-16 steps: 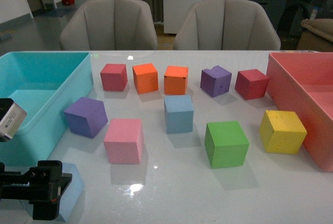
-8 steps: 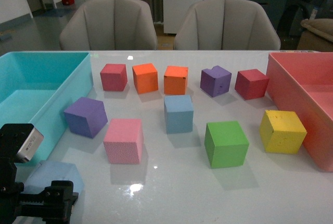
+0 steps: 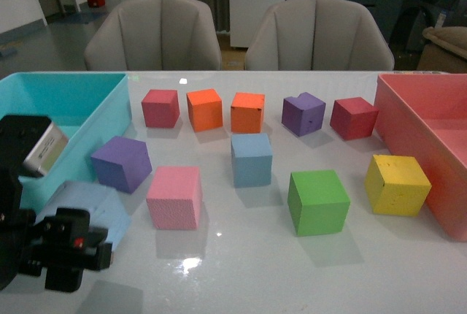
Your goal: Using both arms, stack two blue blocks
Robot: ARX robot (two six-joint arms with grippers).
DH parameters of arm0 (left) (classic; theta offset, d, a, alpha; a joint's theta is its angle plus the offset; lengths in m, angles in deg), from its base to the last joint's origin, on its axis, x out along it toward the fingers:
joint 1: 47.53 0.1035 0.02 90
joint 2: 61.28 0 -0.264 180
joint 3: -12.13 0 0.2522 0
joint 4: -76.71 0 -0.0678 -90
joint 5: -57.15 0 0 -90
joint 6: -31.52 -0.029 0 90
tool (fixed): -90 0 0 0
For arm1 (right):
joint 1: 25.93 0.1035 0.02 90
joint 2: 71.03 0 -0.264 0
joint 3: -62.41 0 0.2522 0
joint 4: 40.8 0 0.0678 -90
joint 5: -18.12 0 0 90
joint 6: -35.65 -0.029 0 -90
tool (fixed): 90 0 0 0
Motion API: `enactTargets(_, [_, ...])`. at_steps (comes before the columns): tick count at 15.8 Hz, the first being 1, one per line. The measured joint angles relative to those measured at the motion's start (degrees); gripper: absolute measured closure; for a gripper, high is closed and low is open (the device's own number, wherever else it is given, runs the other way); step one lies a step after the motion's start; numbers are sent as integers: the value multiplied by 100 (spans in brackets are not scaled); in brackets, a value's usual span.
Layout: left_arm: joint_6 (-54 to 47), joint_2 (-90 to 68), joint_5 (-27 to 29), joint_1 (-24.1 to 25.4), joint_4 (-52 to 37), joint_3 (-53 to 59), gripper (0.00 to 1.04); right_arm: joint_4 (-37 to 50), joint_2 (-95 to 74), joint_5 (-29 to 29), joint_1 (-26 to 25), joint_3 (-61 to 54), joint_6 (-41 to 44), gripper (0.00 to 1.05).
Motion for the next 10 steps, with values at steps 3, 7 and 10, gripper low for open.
enactTargets(3, [-256, -376, 42, -511, 852, -1690, 63, 0, 0, 0, 0, 0, 0, 6])
enactTargets(7, [-382, -1709, 72, -1300, 1580, -3644, 63, 0, 0, 0, 0, 0, 0, 6])
enactTargets(10, [-385, -2430, 127, -1537, 1945, -4535, 63, 0, 0, 0, 0, 0, 0, 6])
